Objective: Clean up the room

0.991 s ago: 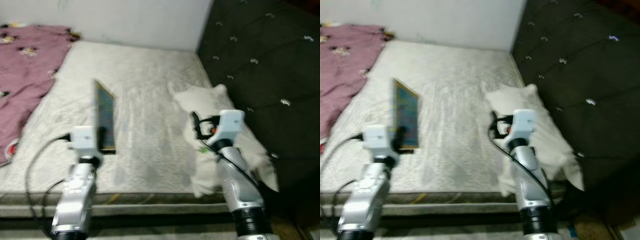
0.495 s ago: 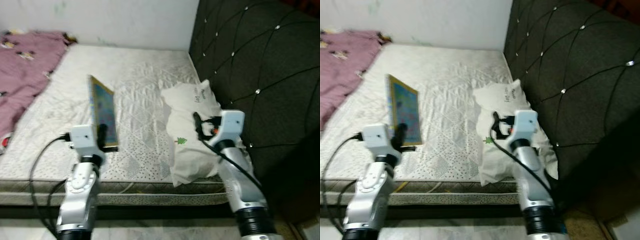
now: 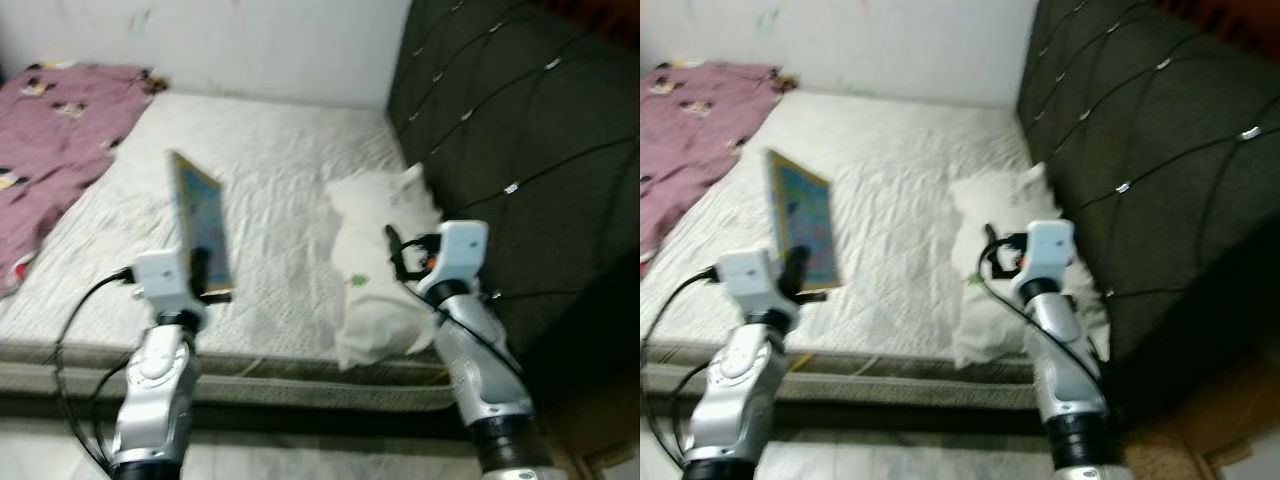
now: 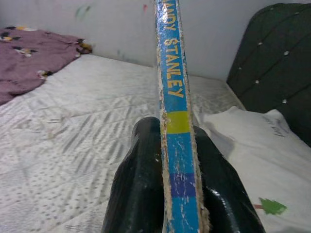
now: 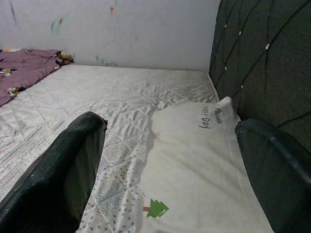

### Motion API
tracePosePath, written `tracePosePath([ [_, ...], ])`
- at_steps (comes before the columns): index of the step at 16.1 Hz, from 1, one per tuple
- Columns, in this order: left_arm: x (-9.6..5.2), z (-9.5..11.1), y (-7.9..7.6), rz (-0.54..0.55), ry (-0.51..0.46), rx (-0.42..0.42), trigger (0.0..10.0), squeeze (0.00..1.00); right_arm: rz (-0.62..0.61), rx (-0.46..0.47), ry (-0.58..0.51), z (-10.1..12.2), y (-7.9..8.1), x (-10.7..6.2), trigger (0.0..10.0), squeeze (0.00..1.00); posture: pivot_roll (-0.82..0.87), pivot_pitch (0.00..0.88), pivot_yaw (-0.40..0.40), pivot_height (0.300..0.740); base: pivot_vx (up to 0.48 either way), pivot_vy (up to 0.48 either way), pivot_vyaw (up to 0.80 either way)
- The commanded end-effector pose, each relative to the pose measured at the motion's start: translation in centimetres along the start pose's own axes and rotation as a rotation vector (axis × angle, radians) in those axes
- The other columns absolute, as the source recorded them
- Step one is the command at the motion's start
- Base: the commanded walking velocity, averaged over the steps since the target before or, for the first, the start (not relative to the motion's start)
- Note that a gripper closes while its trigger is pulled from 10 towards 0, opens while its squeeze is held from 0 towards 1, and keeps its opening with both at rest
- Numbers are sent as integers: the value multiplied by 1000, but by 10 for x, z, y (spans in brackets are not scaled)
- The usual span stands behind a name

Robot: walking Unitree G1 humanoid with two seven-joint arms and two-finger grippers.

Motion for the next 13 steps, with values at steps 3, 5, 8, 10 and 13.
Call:
tracePosePath([
  [3,1,16,-7,-44,-64,-4,10000,0,11,-12,-21,5,3,1,10000,0,-55,27,-80,740,176,0,385],
  [5,1,16,-7,-44,-64,-4,10000,0,11,-12,-21,5,3,1,10000,0,-55,27,-80,740,277,0,681],
  [8,1,16,-7,-49,-64,-9,10000,0,8,-9,-14,3,2,2,10000,0,-52,26,-81,740,307,0,0],
  [10,1,16,-7,-50,-63,-9,10000,0,8,-9,-13,3,2,2,10000,0,-52,26,-81,740,317,0,0],
  [13,2,15,-7,-52,-58,-9,10000,0,7,-11,-10,1,1,3,10000,0,-50,21,-83,740,298,0,0],
])
Point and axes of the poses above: a point about 5 cm out from each wrist's last joint towards the gripper, its own x axis pointing out of the wrist towards the gripper, its own z axis along the axis of the wrist's last joint, y = z × x, the point moved 6 cm from there along x, pointing out of the wrist towards the gripper, and after that the axes turned 10 degrees about -x, right-handed, at the moved point
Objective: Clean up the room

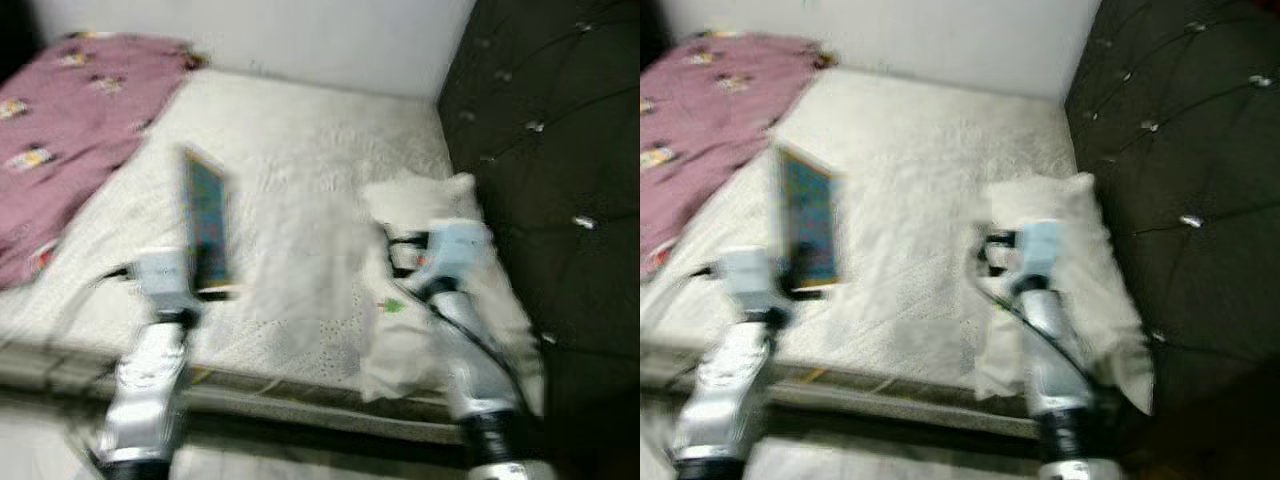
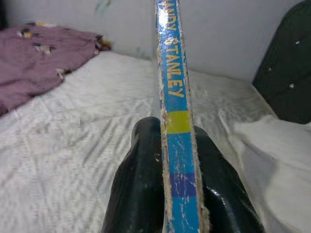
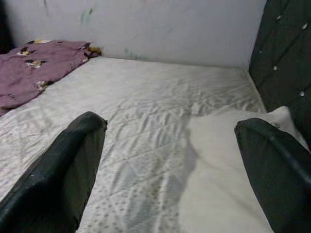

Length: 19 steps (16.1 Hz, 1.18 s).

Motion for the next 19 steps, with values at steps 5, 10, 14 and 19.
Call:
tracePosePath([
  [5,3,6,-23,-63,-26,-26,10000,0,-56,-24,12,-5,-23,-3,10000,0,-46,19,-83,740,161,0,0],
  [10,2,2,-20,-23,-15,-40,10000,0,-60,-24,21,-10,-25,-4,10000,0,-42,21,-84,740,0,0,0],
  [14,2,1,-17,-6,-14,-46,10000,0,-55,-22,24,-11,-24,-4,10000,0,-42,26,-89,740,0,0,0],
  [19,-3,1,-13,19,-13,-45,10000,0,-31,-12,46,-14,-22,-8,10000,0,-41,70,-95,740,0,0,0],
])
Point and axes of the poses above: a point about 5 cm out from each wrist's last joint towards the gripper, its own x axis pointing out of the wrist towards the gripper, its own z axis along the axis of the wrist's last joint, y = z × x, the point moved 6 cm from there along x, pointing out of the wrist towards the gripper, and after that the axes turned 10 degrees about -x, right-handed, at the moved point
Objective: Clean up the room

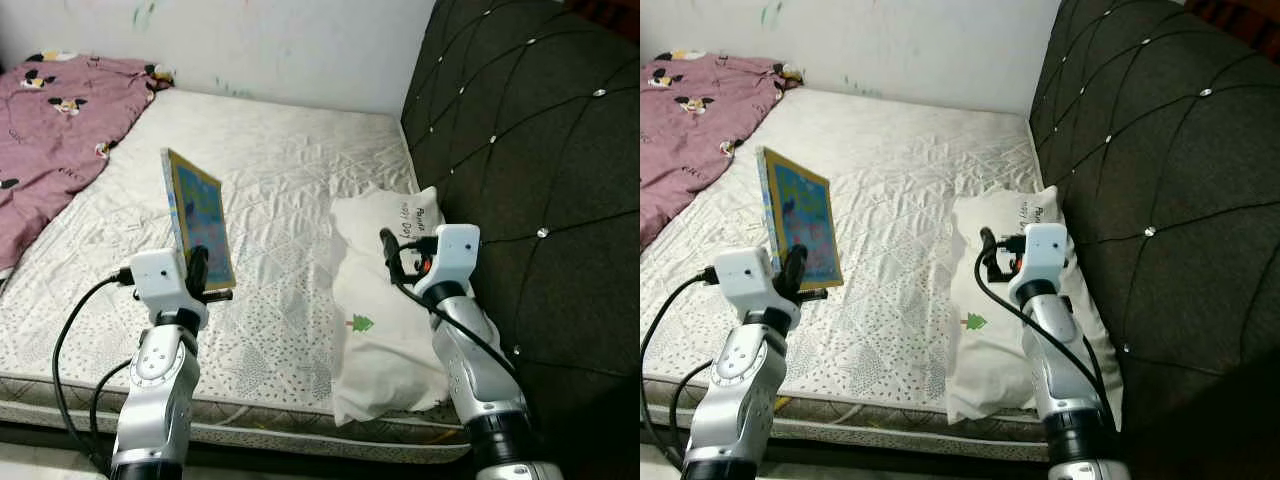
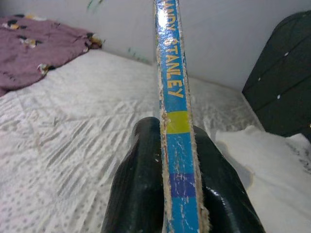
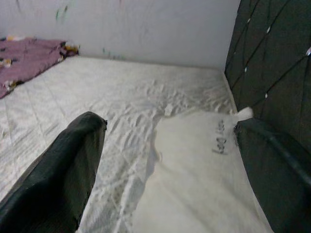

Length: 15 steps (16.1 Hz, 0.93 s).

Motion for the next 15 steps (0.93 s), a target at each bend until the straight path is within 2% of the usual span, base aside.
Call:
tracePosePath([
  [1,-3,11,-2,-3,-36,7,10000,0,-1,-9,5,0,-6,-5,10000,0,-41,89,-97,740,0,0,0],
  [6,-23,8,10,31,-13,1,10000,0,13,-36,68,-21,-22,-32,10000,0,-31,140,-110,740,0,0,0],
  [9,-26,6,8,20,11,2,10000,0,37,-42,78,-21,-19,-34,10000,0,-36,157,-111,736,0,0,0],
  [15,-26,5,7,26,25,-7,10000,0,50,-47,87,-20,-18,-36,10000,0,-44,166,-114,671,0,0,0],
])
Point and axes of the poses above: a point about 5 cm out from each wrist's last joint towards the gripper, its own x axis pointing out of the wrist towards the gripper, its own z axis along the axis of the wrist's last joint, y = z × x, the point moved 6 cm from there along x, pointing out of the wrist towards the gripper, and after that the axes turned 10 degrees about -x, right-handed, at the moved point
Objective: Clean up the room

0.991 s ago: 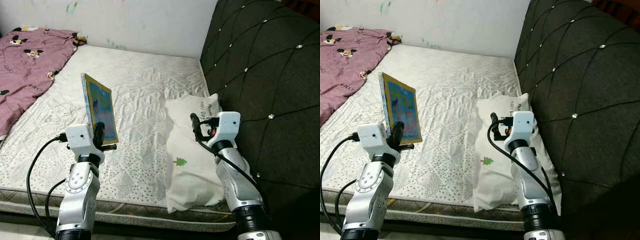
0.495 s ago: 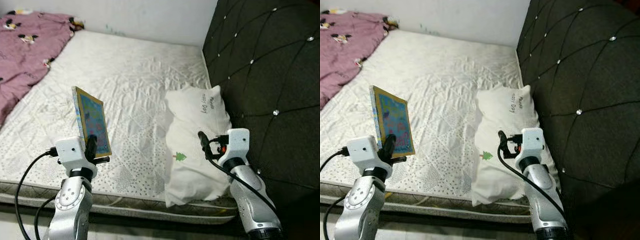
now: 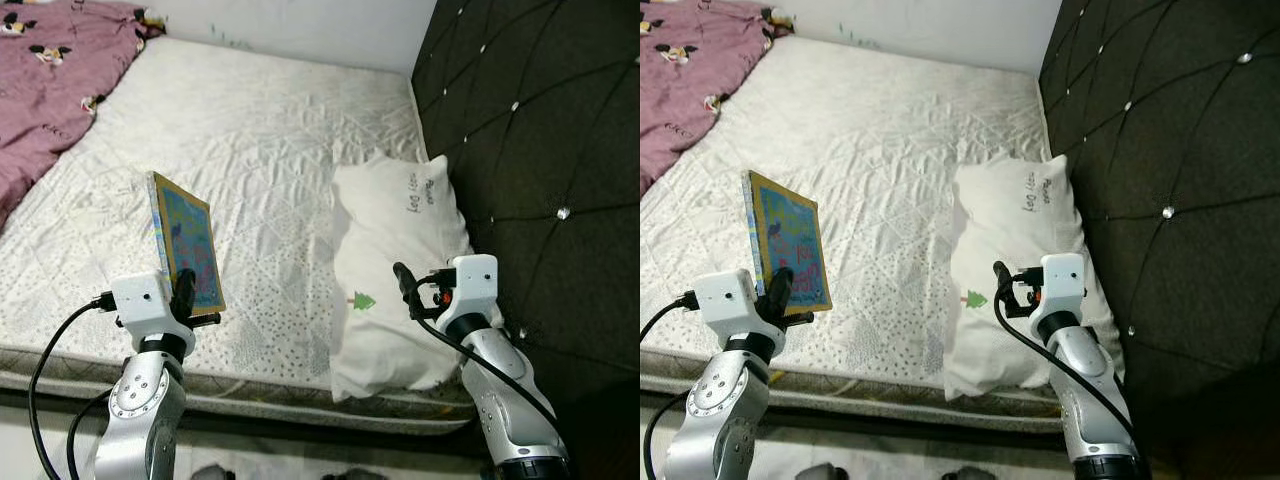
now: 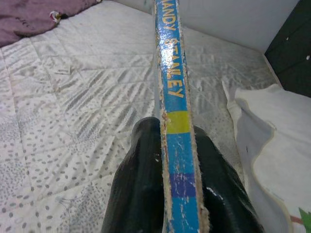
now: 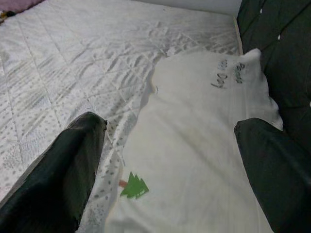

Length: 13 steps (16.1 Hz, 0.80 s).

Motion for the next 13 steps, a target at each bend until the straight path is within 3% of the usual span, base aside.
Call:
tracePosePath([
  [1,1,9,-8,-22,-28,0,10000,0,1,-9,-11,4,-2,-2,10000,0,-50,160,-116,657,0,0,0],
  [6,5,9,-11,-27,-33,-5,10000,0,8,-22,-15,6,-2,1,10000,0,-55,141,-119,596,0,0,0],
  [13,10,12,-14,-30,-49,-11,10000,0,21,-39,-16,6,0,6,10000,0,-55,129,-125,596,0,0,0],
])
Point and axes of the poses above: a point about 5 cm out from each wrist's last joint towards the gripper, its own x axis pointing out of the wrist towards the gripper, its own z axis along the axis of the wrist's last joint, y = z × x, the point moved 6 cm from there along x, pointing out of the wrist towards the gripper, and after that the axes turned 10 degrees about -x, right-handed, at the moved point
